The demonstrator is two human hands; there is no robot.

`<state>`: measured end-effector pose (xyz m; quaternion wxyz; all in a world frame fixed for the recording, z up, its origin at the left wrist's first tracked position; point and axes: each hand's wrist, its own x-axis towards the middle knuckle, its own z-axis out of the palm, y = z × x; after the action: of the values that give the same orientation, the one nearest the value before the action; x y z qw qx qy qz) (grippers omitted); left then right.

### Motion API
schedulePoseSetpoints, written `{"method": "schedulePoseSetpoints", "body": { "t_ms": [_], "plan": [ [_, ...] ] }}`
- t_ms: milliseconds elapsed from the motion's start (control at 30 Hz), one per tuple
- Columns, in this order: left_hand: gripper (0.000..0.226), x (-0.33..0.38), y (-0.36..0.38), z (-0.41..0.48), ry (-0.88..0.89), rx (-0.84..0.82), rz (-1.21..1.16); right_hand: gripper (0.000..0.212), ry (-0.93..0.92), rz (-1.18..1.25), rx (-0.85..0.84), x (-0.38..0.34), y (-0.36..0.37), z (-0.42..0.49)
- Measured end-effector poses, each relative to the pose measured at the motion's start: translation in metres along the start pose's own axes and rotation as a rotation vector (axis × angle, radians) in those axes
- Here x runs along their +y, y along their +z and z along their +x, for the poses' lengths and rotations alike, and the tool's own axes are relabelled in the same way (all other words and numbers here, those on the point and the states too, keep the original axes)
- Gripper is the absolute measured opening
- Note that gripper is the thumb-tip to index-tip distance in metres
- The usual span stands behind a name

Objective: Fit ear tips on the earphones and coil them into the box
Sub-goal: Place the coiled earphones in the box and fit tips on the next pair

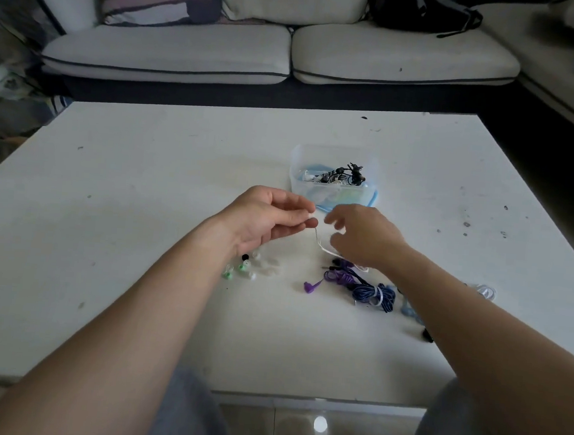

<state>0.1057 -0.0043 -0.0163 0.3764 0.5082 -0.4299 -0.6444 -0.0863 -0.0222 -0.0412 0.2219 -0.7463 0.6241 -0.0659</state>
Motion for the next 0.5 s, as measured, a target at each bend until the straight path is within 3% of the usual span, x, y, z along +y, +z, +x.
{"method": "schedulePoseSetpoints", "body": {
  "t_ms": [100, 167, 400, 500],
  "plan": [
    [0.016, 0.002, 0.004, 0.000, 0.010, 0.060, -0.107, 0.039, -0.124, 0.425, 0.095, -0.015, 0.001, -0.005],
    [0.015, 0.003, 0.005, -0.001, -0.005, 0.094, -0.165, 0.033, -0.146, 0.701, 0.048, -0.023, 0.003, -0.008],
    [0.013, 0.000, -0.003, 0.001, -0.052, 0.158, -0.019, 0.012, -0.112, 0.853, 0.145, -0.029, 0.004, -0.014],
    [0.006, -0.009, -0.017, 0.005, 0.004, 0.252, 0.331, 0.010, -0.045, 0.839, 0.153, -0.027, 0.002, -0.013]
  ]
}}
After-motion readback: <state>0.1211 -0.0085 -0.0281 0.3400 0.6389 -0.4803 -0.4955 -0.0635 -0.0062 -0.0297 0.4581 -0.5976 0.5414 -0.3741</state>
